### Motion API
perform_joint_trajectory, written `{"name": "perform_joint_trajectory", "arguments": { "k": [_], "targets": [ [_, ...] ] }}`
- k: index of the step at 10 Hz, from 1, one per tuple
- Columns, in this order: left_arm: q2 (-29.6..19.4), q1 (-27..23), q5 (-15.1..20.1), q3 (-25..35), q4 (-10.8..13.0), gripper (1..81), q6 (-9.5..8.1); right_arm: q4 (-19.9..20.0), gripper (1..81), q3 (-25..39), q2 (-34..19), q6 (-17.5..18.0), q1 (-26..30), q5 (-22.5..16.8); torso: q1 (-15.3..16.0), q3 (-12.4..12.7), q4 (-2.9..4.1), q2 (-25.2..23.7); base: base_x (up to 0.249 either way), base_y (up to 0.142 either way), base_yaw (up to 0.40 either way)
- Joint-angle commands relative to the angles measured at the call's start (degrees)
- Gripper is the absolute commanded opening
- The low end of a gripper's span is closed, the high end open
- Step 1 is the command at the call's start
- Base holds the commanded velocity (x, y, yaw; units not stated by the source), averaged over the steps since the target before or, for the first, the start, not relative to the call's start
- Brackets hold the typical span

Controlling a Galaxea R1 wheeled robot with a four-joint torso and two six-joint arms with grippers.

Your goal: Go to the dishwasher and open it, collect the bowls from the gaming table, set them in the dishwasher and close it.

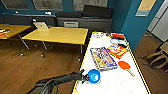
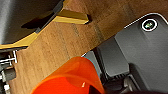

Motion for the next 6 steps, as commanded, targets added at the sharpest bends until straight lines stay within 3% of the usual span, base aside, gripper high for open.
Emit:
{"name": "perform_joint_trajectory", "arguments": {
  "k": [1,4,6],
  "targets": [
    [-1.6,-9.0,2.5,5.0,1.2,1.0,0.12,-1.7,1.0,0.8,-2.1,0.0,2.1,-1.6,0.0,0.0,0.0,0.0,0.0,0.0,0.0],
    [-6.8,-12.0,2.3,18.1,3.3,1.0,-0.05,-2.1,1.0,0.9,-2.1,0.0,2.1,-1.6,0.0,0.0,0.0,0.0,0.0,0.0,0.0],
    [-13.1,-12.1,2.2,29.2,7.5,1.0,-0.14,-2.4,1.0,0.8,-2.1,0.0,2.1,-1.6,0.0,0.0,0.0,0.0,0.0,0.0,0.0]
  ]
}}
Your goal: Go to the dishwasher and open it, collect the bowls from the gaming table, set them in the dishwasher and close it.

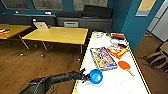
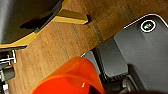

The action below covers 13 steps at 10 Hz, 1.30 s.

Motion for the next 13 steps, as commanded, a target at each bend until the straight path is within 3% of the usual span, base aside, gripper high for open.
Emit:
{"name": "perform_joint_trajectory", "arguments": {
  "k": [1,3,5,6,8,11,13],
  "targets": [
    [-11.8,-10.4,0.7,22.6,6.9,1.0,-0.32,-2.1,1.0,1.1,-2.3,0.0,2.0,-1.6,0.0,0.0,0.0,0.0,0.0,0.0,0.0],
    [-20.2,-9.9,1.2,33.9,10.4,1.0,-0.32,-2.2,1.0,0.9,-2.5,0.0,1.2,-1.6,0.0,0.0,0.0,0.0,0.0,0.0,0.0],
    [-27.8,-8.0,1.3,40.8,13.0,1.0,-0.32,-2.3,1.0,0.1,-2.6,-0.2,0.0,-1.6,0.0,0.0,0.0,0.0,0.0,0.0,0.0],
    [-30.4,-6.2,1.3,43.1,15.3,1.0,-0.32,-2.3,1.0,-0.7,-2.6,-0.2,-0.5,-1.6,0.0,1.5,0.0,0.0,0.0,0.0,0.0],
    [-34.7,-1.7,1.3,46.1,20.2,1.0,-0.15,-2.8,1.0,-1.3,-2.7,-0.1,-1.1,-1.6,0.0,3.1,0.0,0.0,0.0,0.0,0.0],
    [-39.5,4.5,1.0,49.7,24.5,1.0,-0.06,-2.9,1.0,-1.7,-2.4,-0.2,-1.5,-1.6,0.0,7.2,0.0,0.0,0.0,0.0,0.0],
    [-40.4,10.0,0.7,48.8,28.2,1.0,-0.32,-2.9,1.0,-1.8,-2.2,-0.2,-1.6,-1.6,0.0,9.8,0.0,0.0,0.0,0.0,0.0]
  ]
}}
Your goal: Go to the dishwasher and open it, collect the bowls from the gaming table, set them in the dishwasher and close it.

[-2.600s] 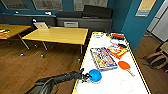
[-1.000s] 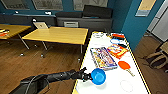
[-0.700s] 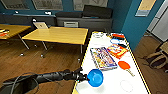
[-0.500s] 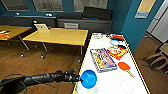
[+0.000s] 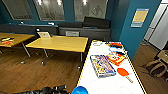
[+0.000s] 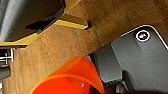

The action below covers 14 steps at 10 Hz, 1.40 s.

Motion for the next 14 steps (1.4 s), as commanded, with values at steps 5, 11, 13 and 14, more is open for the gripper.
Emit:
{"name": "perform_joint_trajectory", "arguments": {
  "k": [5,11,13,14],
  "targets": [
    [-1.1,11.4,-2.8,-3.2,14.2,1.0,-0.23,-2.5,1.0,-0.8,-1.1,0.0,1.2,-1.4,-0.1,3.8,0.0,-0.1,0.0,0.0,0.0],
    [3.7,24.5,-10.6,-16.3,19.1,1.0,0.03,-3.9,1.0,-10.7,4.8,0.0,-1.6,-1.3,-0.2,3.9,0.0,-0.1,0.0,0.0,0.0],
    [5.4,27.5,-11.9,-19.9,19.7,1.0,0.21,-4.5,1.0,-13.0,6.5,0.0,-2.3,-1.3,-0.2,3.9,0.0,-0.1,-0.045,0.0,0.0],
    [6.2,29.1,-13.4,-21.6,20.5,1.0,0.21,-4.6,1.0,-14.3,7.5,0.0,-2.6,-1.4,-0.1,3.9,0.0,-0.1,-0.115,0.0,0.0]
  ]
}}
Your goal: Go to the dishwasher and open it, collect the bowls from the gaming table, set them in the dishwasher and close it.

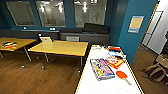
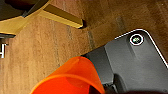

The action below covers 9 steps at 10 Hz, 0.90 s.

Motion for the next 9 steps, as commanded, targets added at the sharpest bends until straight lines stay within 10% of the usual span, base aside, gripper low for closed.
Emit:
{"name": "perform_joint_trajectory", "arguments": {
  "k": [1,9],
  "targets": [
    [1.4,1.0,-3.5,-3.0,2.8,1.0,0.21,-2.7,1.0,-2.8,0.3,0.1,0.3,-1.5,0.0,0.0,0.0,0.0,-0.129,0.0,0.0],
    [8.6,8.2,-8.3,-16.2,4.5,1.0,1.0,-5.1,1.0,-10.5,6.1,0.2,-1.9,-1.5,-0.2,0.1,0.0,-0.1,-0.157,0.0,0.0]
  ]
}}
